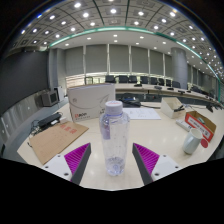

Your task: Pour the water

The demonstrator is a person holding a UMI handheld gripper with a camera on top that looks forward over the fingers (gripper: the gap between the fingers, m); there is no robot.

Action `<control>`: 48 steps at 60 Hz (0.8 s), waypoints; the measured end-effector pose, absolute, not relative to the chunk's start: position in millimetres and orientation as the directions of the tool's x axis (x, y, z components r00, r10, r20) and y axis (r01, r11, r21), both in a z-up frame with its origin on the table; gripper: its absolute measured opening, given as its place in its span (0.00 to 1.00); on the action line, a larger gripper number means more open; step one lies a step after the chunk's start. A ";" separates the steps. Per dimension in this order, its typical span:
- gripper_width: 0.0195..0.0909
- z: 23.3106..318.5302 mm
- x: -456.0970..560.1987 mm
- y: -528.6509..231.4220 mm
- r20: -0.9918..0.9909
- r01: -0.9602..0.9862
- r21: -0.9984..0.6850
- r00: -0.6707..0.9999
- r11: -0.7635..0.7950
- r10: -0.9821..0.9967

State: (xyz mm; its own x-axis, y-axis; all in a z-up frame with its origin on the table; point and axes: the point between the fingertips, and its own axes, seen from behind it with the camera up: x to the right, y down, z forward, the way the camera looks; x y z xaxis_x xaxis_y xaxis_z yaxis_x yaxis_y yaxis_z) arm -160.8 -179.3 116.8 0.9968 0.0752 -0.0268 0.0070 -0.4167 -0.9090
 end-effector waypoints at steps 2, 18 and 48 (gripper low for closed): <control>0.92 111.2 -161.9 -168.5 -0.021 0.008 -0.916 0.997 -0.401 0.069; 0.40 85.9 -158.2 -133.2 0.021 0.028 -0.931 1.000 -0.363 0.023; 0.20 208.5 -130.2 -119.8 -0.607 -0.568 -0.767 0.793 -0.299 0.053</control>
State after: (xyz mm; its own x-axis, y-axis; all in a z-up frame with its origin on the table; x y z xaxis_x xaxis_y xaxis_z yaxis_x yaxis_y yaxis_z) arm -130.2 -119.8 208.5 0.7927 0.0528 -0.6074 -0.5678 -0.2987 -0.7670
